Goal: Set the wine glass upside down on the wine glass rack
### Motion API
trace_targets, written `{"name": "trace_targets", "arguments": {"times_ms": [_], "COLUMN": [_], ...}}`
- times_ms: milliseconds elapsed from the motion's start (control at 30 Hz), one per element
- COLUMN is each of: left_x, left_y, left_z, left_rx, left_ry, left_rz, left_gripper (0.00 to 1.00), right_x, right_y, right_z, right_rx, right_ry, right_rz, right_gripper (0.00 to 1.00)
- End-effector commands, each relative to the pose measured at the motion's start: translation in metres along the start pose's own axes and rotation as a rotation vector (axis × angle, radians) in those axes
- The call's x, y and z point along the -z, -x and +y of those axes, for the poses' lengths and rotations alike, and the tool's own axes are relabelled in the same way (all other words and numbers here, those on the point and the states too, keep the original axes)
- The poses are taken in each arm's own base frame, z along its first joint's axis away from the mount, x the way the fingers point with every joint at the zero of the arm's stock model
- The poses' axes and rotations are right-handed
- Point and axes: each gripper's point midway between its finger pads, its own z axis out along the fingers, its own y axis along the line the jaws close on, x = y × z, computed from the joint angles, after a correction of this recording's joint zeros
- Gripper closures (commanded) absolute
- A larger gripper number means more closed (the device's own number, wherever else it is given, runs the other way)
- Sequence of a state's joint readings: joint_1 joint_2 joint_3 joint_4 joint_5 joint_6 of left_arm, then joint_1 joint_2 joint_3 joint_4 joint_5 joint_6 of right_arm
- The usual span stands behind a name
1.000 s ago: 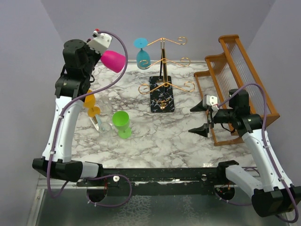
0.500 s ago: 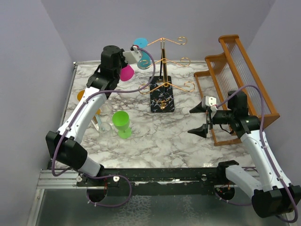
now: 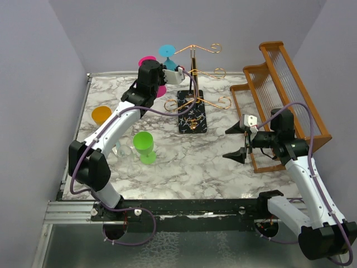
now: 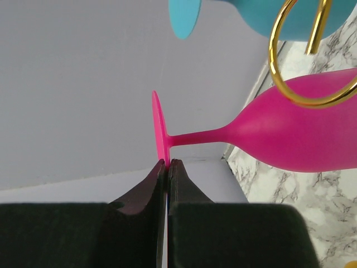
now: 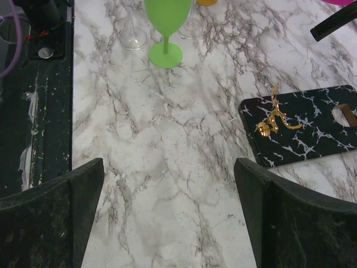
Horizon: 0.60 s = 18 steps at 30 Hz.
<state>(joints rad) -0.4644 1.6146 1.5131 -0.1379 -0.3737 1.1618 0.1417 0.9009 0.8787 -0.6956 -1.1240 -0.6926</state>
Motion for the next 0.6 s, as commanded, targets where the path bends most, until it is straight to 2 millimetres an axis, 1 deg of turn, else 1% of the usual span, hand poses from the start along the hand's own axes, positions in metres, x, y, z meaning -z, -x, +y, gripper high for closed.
{"name": "trace_targets", "arguments": {"times_ms": [0, 167, 233, 300, 567], "left_x": [-0.005, -0.013, -0.012, -0.021, -0.021], "left_y": [0.031, 0.05, 0.057, 0.064, 0.088], "left_z": [0.017, 0.011, 0.013, 0.002, -0.005], "left_rx": [-0.019, -0.054, -0.06, -0.074, -0.086], "left_ry": [0.049, 0.04, 0.047, 0.026, 0.019], "left_rz": [-0.092, -0.133, -0.15, -0.158, -0.196], "left_gripper": [1.0, 1.0, 1.0, 1.0, 1.0], "right_x": [0.002, 0.002, 0.003, 0.003, 0.003], "right_y": [0.002, 0.002, 0.001, 0.001, 0.0], "right_z": [-0.003, -0.005, -0.006, -0.006, -0.007], "right_rx": [0.016, 0.017, 0.015, 0.015, 0.013], "right_ry": [-0.02, -0.028, -0.035, -0.036, -0.04], "right_rz": [-0.01, -0.007, -0.005, -0.007, -0.007], "right_gripper": [0.0, 0.0, 0.0, 0.0, 0.0]}}
